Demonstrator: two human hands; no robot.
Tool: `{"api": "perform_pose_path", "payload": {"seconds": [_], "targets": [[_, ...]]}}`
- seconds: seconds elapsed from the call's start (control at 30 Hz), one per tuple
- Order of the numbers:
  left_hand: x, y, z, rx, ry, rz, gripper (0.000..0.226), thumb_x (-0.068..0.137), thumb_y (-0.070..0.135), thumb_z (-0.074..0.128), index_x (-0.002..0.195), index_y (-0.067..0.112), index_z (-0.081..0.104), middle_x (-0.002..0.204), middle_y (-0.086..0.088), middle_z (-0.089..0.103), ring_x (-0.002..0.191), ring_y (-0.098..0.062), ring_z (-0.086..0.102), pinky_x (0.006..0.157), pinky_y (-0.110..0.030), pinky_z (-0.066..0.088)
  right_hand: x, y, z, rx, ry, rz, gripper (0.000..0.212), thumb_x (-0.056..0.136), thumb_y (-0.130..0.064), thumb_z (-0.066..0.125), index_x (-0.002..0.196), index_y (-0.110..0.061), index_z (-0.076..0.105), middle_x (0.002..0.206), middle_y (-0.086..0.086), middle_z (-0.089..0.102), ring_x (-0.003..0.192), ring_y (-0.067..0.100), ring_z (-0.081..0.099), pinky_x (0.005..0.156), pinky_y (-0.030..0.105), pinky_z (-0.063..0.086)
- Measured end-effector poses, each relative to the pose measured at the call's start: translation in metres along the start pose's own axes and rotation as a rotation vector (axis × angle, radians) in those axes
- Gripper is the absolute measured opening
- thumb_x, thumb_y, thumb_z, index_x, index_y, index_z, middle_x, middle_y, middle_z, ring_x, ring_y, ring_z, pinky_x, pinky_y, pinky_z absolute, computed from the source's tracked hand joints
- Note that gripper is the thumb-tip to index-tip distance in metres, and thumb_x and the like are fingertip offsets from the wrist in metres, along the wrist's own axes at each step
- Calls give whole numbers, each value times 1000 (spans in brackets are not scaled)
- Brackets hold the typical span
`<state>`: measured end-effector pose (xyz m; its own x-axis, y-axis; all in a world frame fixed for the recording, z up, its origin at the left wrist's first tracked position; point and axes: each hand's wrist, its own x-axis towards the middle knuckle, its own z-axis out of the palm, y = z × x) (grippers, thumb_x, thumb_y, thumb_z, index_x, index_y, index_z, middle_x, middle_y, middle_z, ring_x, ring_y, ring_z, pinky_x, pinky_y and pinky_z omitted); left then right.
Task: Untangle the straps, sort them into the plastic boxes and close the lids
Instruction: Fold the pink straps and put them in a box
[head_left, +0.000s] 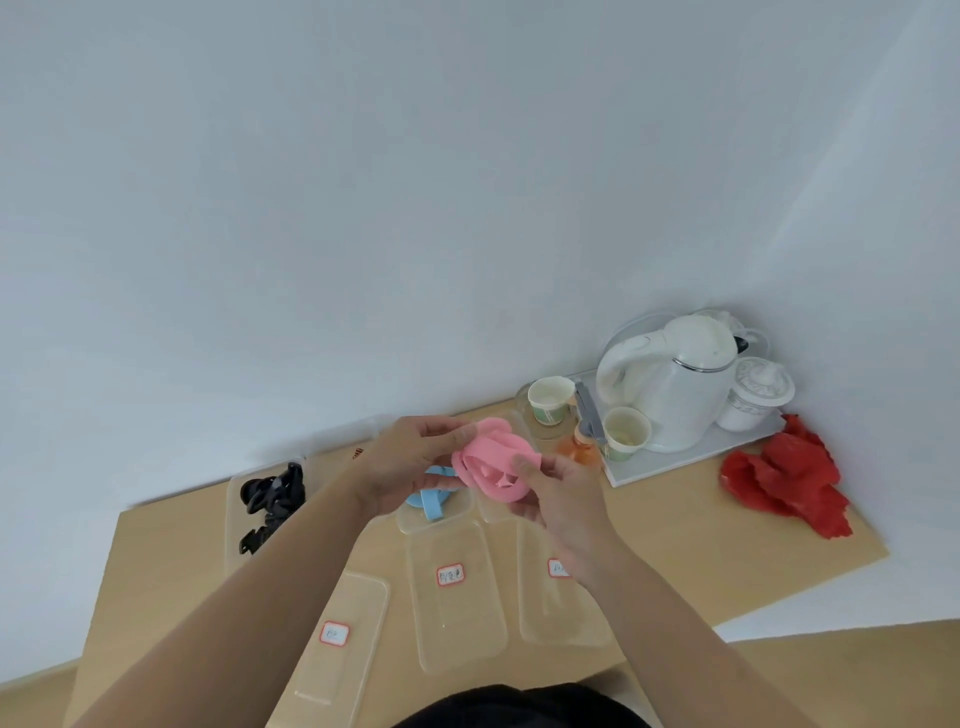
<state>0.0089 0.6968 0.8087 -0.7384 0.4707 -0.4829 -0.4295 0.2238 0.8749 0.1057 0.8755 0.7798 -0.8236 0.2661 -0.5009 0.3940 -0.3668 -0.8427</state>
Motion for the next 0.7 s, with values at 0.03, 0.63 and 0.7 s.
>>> {"api": "perform_pose_path", "payload": {"seconds": [0.03, 0.63, 0.7], "targets": [[6, -2, 2, 18, 10, 2, 26, 96, 26, 68, 115, 9, 75, 115, -19, 74, 105, -35, 72, 93, -48, 59, 3, 3, -1, 13, 2, 8, 10, 94, -17, 71, 97, -7, 72, 98, 12, 75, 79, 18, 72, 68, 29, 59], [144, -49, 27, 758, 294, 17, 12, 89, 28, 74, 93, 17, 71, 93, 5, 69, 87, -14, 65, 74, -27, 52, 92, 42, -21, -782, -70, 119, 25, 93, -30, 58, 93, -5, 63, 73, 7, 68, 58, 21, 65, 57, 36, 52], [145, -61, 30, 883, 340, 110, 14, 88, 29, 73, 93, 16, 72, 93, 3, 69, 86, -19, 63, 75, -34, 53, 92, 52, -27, -1179, 18, -315, 22, 92, -30, 58, 102, -11, 64, 88, 2, 63, 77, 20, 60, 63, 36, 49]]}}
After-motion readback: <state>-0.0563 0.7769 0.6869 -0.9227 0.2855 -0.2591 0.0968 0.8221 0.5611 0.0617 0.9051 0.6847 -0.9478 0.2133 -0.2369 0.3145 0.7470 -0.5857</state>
